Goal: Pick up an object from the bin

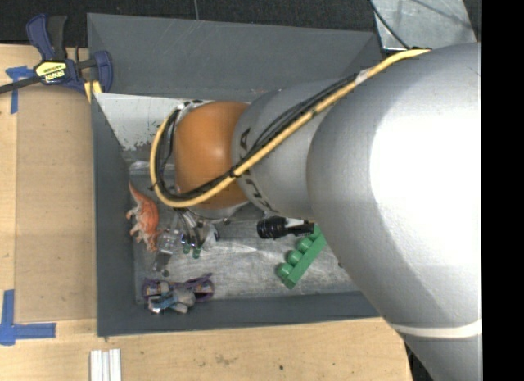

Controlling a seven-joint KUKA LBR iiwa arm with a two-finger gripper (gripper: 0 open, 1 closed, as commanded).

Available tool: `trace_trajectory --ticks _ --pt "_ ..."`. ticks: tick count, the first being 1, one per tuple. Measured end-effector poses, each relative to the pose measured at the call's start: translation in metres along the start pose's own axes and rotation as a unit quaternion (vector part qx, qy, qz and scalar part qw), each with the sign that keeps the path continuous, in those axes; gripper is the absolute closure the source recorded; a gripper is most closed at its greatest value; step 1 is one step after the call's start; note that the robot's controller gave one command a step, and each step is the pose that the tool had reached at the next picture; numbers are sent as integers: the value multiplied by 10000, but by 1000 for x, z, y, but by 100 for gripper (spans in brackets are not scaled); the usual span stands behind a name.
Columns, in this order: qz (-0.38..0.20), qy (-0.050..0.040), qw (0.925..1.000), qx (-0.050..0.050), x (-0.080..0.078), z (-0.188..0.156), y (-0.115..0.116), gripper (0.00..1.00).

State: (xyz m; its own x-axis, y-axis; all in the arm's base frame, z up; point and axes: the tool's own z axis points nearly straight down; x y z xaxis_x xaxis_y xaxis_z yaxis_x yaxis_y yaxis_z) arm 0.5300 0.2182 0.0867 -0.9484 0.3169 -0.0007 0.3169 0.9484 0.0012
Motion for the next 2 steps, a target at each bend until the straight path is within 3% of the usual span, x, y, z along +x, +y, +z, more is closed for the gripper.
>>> trace_trajectory --ticks 1,2 --pt "-1846 54 9828 52 -81 -11 46 100" --pt "-1844 55 9828 52 -81 -11 46 100"
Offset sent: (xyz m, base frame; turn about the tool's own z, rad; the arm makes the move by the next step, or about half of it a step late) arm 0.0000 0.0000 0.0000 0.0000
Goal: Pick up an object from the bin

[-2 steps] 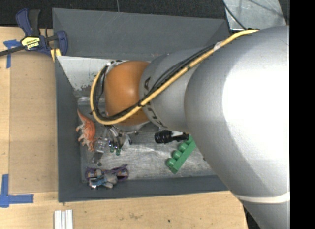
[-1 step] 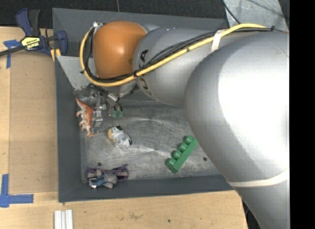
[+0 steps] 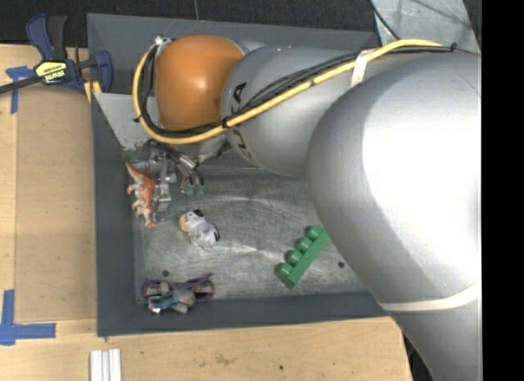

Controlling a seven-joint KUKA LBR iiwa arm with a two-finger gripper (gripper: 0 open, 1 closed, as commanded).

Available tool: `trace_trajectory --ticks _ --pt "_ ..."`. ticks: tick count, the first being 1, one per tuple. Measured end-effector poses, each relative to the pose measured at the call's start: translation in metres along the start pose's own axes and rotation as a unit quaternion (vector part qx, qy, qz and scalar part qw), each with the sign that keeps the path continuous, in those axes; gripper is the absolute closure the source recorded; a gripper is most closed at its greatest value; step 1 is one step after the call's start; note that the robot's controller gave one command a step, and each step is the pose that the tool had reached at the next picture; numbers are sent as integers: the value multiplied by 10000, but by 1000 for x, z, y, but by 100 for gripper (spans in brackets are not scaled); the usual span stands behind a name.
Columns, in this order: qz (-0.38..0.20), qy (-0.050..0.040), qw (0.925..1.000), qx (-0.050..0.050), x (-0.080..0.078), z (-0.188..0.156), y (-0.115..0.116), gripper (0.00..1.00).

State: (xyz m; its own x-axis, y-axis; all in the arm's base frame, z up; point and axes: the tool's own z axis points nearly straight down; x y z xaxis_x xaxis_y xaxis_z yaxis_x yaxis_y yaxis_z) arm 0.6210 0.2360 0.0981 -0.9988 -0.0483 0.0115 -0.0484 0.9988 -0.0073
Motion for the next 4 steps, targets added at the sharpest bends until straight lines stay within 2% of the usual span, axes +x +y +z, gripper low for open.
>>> trace_trajectory --ticks 1,2,3,4 --pt "100 -94 9999 -48 1 -155 -18 100" --pt "102 -75 9999 -44 2 -153 -18 0" --pt "103 -75 9999 -43 2 -153 -19 0" --pt "470 -95 9988 -53 9 -111 -20 0"
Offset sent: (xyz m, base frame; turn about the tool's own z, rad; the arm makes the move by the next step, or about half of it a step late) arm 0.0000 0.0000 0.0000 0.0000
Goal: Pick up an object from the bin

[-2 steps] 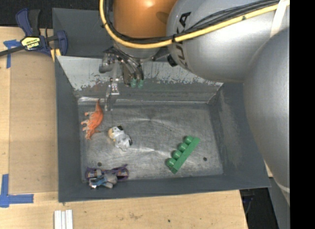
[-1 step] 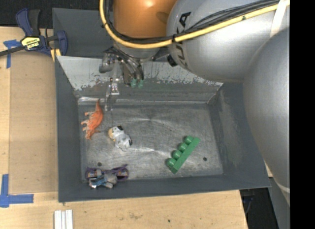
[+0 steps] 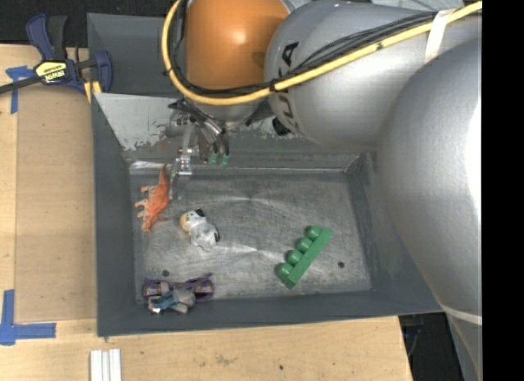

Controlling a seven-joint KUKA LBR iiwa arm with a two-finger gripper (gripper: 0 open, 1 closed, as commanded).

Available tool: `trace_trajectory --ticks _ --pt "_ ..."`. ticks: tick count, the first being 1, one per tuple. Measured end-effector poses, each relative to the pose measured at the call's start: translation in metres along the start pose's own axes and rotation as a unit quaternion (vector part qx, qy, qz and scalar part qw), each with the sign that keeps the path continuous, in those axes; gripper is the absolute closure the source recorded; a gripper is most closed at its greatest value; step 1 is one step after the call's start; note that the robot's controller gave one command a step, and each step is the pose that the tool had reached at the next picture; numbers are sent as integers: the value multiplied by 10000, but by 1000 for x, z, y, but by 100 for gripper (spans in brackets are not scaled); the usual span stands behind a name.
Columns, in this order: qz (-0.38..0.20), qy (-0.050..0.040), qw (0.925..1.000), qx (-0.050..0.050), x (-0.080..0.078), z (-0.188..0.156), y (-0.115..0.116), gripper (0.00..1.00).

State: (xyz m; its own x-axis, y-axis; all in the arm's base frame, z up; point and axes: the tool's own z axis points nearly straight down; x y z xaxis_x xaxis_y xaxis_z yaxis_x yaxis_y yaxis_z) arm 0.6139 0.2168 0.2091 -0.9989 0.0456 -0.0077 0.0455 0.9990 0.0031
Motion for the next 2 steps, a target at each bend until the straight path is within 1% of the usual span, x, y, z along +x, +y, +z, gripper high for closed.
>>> trace_trajectory --ticks 1,2 --pt "225 27 9997 9 -1 30 -59 0" --pt "-20 0 10000 18 38 83 -66 0"
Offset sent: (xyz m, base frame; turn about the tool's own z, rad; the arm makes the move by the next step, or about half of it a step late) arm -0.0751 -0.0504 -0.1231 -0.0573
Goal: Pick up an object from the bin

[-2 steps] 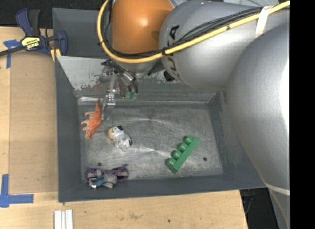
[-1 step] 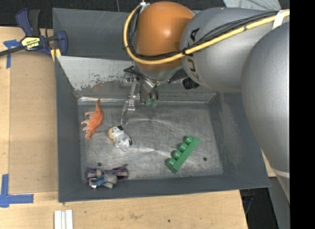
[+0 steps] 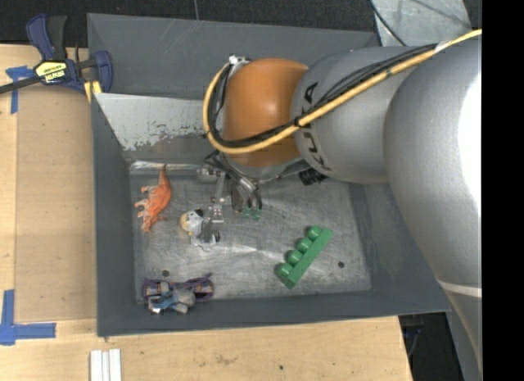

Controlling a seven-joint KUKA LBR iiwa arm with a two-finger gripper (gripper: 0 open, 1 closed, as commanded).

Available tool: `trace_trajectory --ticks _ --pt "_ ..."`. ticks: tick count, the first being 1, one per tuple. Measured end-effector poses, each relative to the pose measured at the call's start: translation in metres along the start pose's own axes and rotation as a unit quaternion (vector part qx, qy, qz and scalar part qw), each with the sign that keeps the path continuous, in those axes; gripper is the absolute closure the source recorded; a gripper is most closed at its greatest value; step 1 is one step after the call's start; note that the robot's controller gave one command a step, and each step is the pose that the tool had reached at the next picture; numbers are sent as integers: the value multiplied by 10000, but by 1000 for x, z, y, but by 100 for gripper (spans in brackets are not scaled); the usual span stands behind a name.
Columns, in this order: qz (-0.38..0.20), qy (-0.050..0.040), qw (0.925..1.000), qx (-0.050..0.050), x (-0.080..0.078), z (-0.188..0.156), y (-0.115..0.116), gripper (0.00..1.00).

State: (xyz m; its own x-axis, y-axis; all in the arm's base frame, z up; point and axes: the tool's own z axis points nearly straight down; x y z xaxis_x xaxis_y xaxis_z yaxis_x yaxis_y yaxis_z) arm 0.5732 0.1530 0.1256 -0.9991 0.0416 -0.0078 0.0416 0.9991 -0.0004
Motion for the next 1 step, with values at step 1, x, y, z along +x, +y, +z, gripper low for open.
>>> trace_trajectory --ticks 1 --pt "-104 18 9999 -2 12 15 5 0"
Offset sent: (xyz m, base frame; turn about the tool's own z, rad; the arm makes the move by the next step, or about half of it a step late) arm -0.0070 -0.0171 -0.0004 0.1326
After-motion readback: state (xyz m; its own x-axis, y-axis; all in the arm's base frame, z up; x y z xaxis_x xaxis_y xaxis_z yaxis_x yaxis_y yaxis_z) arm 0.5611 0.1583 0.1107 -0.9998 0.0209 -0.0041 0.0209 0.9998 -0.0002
